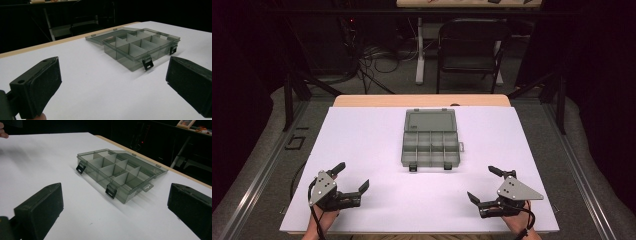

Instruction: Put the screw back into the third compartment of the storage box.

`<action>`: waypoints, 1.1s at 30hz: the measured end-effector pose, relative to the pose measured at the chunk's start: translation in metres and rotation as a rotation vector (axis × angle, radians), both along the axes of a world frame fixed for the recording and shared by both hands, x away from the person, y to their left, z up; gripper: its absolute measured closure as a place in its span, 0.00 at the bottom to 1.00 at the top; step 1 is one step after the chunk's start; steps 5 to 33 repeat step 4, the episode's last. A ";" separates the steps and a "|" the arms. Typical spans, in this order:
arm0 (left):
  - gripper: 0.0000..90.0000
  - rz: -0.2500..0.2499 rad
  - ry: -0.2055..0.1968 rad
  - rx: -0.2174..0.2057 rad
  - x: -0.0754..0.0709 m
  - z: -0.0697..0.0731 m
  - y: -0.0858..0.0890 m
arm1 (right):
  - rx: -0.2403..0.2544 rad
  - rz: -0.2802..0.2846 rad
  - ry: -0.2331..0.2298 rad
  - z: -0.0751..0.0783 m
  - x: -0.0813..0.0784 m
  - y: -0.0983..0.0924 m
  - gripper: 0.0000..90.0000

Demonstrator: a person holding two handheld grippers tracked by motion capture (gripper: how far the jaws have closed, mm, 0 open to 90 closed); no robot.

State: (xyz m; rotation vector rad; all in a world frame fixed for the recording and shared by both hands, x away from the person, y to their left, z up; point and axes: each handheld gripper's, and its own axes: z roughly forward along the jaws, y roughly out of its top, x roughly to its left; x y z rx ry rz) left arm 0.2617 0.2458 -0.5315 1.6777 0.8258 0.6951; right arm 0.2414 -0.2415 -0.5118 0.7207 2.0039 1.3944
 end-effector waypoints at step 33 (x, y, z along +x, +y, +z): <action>0.00 -0.004 0.002 0.004 0.002 0.000 -0.001 | -0.007 -0.001 -0.004 0.000 -0.002 0.000 0.00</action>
